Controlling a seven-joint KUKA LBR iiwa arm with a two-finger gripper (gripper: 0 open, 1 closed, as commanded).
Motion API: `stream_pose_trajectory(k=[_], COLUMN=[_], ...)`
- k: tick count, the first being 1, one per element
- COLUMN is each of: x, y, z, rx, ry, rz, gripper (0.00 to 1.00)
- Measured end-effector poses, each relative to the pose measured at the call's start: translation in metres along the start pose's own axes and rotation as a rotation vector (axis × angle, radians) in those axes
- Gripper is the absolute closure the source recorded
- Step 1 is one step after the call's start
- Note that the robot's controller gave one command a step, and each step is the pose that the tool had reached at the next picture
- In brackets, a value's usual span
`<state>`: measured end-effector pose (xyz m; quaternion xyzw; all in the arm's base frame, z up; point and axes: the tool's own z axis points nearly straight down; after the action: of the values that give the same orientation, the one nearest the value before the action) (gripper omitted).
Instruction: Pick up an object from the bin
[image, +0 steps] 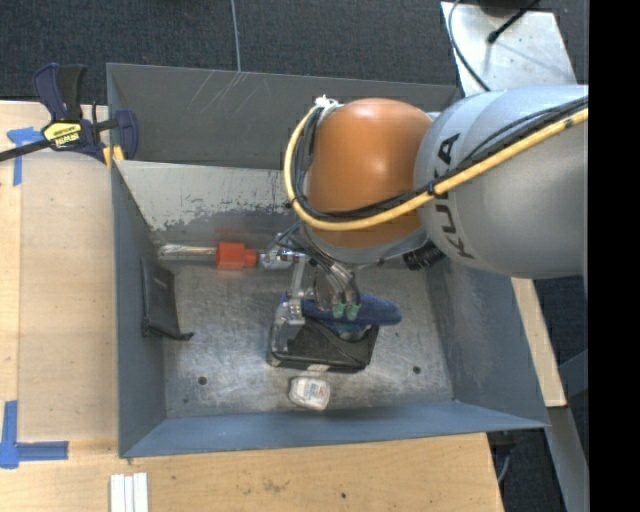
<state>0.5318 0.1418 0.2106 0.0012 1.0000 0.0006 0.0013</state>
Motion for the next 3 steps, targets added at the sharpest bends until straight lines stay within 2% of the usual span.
stream_pose_trajectory(k=[1,2,3], x=[-0.006,-0.009,-0.013], y=[-0.056,-0.077,-0.078], z=[0.043,0.099,0.095], rx=[0.005,-0.004,-0.006], ry=[0.004,-0.001,-0.01], rz=[-0.035,0.092,0.096], gripper=[0.0,0.0,1.0])
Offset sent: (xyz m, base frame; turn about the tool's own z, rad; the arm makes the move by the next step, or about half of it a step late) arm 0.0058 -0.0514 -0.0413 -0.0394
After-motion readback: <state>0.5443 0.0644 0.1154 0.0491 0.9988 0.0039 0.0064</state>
